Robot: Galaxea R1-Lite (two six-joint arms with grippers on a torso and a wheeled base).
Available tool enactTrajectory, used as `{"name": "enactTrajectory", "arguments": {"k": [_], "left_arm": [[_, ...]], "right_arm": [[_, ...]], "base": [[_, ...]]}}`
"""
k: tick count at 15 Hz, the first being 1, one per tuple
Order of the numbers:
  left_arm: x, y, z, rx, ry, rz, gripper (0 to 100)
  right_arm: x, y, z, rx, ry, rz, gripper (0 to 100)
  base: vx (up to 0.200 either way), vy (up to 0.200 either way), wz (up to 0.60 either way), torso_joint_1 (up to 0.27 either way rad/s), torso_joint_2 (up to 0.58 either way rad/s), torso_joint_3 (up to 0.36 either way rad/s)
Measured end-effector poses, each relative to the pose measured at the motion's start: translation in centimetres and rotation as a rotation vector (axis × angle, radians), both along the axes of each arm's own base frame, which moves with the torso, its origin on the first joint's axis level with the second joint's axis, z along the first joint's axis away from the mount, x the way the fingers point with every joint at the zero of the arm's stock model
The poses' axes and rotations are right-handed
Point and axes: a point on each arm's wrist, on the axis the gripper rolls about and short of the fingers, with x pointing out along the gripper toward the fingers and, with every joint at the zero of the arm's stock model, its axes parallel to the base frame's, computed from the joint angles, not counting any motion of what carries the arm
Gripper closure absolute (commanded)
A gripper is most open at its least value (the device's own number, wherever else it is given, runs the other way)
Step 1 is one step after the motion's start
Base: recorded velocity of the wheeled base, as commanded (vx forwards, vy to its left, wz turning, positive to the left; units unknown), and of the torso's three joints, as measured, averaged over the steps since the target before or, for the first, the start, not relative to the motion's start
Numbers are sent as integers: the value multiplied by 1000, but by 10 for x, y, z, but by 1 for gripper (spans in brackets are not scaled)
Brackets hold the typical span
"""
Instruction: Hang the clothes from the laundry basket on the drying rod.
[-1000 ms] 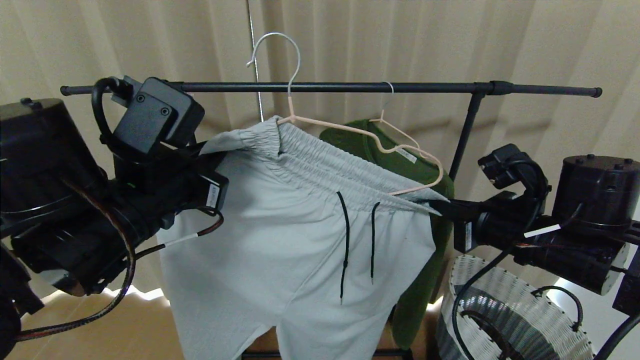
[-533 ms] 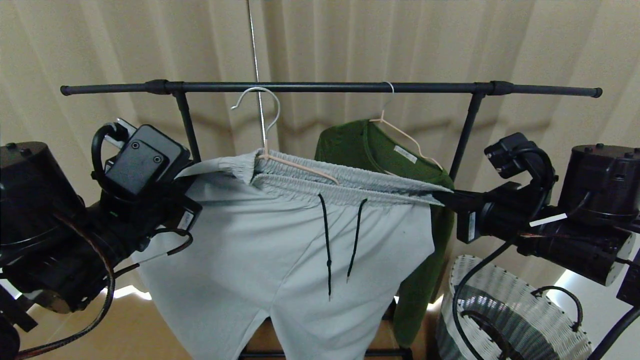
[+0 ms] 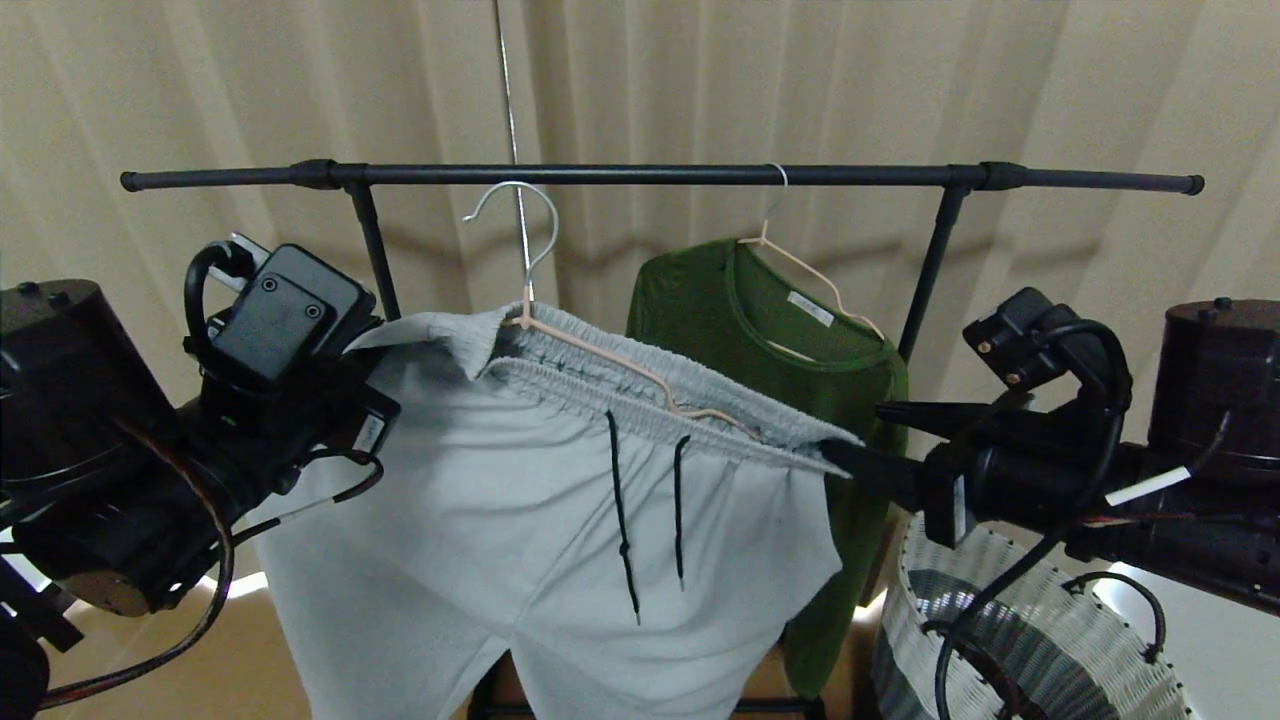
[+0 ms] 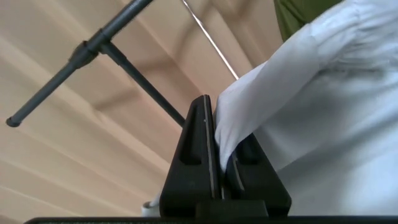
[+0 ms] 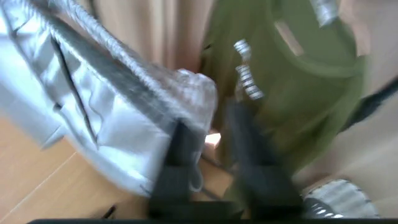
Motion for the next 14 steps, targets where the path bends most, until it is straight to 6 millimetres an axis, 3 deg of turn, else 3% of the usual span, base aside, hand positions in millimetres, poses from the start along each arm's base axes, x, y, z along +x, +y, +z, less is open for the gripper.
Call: {"name": "enactTrajectory", "arguments": {"k": [5,14], "left_arm": [[1,-6,-1,-64,14,-24,100],[-9,-44,-8,-199,69,-173,100]], "right_arm": [[-21,13,10,-32,-52,146,0],[-8,28,14,-89,-122,191,0]], "base": [[0,0,0,0,0,0],[0,0,0,0,0,0]]}}
